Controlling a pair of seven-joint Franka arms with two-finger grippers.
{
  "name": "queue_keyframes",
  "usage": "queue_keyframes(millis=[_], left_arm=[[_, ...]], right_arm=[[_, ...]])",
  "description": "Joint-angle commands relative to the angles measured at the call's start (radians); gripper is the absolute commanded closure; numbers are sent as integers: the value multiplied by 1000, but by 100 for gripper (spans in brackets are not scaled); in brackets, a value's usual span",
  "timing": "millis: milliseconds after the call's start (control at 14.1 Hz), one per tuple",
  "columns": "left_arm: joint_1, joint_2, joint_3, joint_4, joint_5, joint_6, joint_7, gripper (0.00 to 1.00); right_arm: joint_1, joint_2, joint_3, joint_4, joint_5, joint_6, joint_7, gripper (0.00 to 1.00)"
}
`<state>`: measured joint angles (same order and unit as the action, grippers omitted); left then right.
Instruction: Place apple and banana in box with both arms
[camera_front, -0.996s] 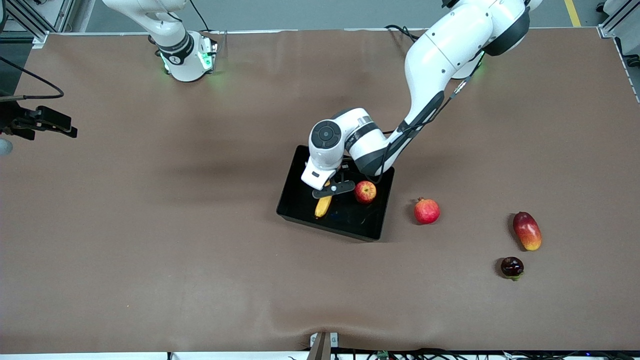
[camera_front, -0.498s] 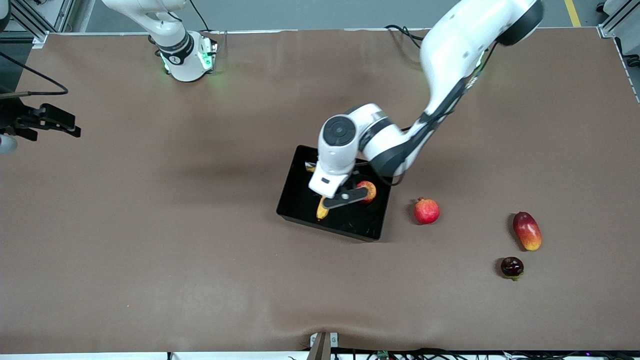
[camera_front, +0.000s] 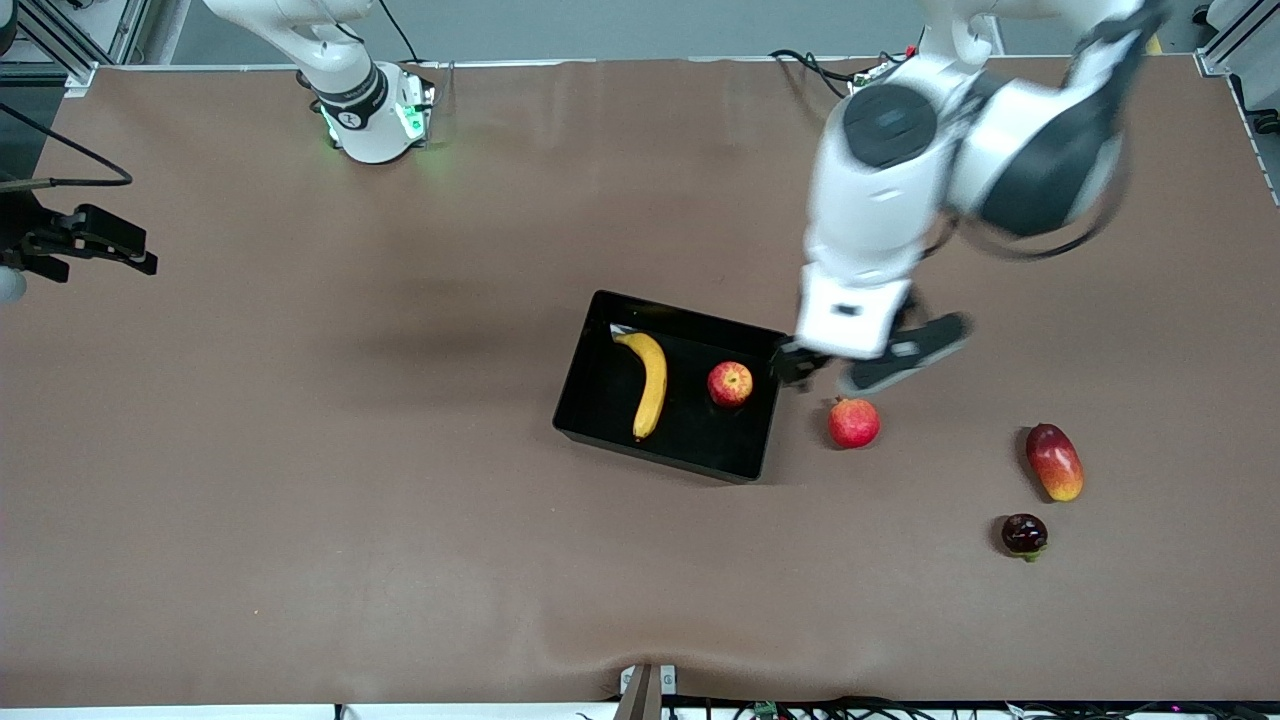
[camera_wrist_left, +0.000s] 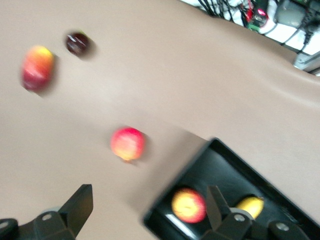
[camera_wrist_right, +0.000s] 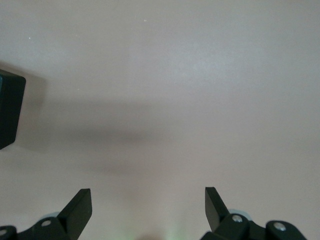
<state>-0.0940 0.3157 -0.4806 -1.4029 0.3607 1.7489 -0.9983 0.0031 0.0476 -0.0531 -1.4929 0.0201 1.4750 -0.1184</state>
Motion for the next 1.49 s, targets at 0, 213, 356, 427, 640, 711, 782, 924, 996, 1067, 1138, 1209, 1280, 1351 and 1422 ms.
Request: queue_keyframes(millis=[0,213,356,427,640,711,782,924,996,1067,1138,1209,1280,1351,1422], left_arm=[[135,-116,-3,-44,-86,-72,247,0],[261,-197,-3,-45,-147,-167,500,0],[325,-254,8,-51,-224,-201,610,0],[329,-263,25,-56,-229,-206,650,0],[222,-309,182,-80,-235,-239,724,0],[176,-329,241,-88,-246,-256,759,0],[125,-348,316,-99,-258,-264,789,0],[50,-392,425,-139,-287,-269,828,0],[43,-406,431,-154,-289,-269,828,0],[43,-424,432,-169,-290,-269,828,0],[46,-431,432,-174,-295,-267,828,0],[59,-440,421,-176,-311,-269,828,0],[54,-452,421,-185,-315,-269,826,0],[62,-454,419,-191,-318,-269,828,0],[59,-454,418,-191,-318,-269,826,0]], right_arm=[[0,9,-1,22,-6,43,13,0],[-2,8,-1,11,-2,47,77,0],[-2,6,1,3,-2,39,94,0],[-2,3,-1,-1,-2,33,92,0],[1,-3,1,-12,-2,25,88,0],[2,-3,1,-12,-2,25,86,0],[0,-5,1,-13,-2,25,82,0],[-2,-5,1,-13,-2,24,80,0],[-3,-5,-1,-15,-2,24,80,0],[-3,-5,1,-13,-2,18,80,0],[-3,-5,-1,-15,-2,16,80,0],[-3,-5,-1,-13,-2,11,80,0],[-2,-5,-1,-13,-2,11,80,0],[0,-5,-1,-13,-2,14,80,0],[1,-5,-1,-12,-2,19,80,0]])
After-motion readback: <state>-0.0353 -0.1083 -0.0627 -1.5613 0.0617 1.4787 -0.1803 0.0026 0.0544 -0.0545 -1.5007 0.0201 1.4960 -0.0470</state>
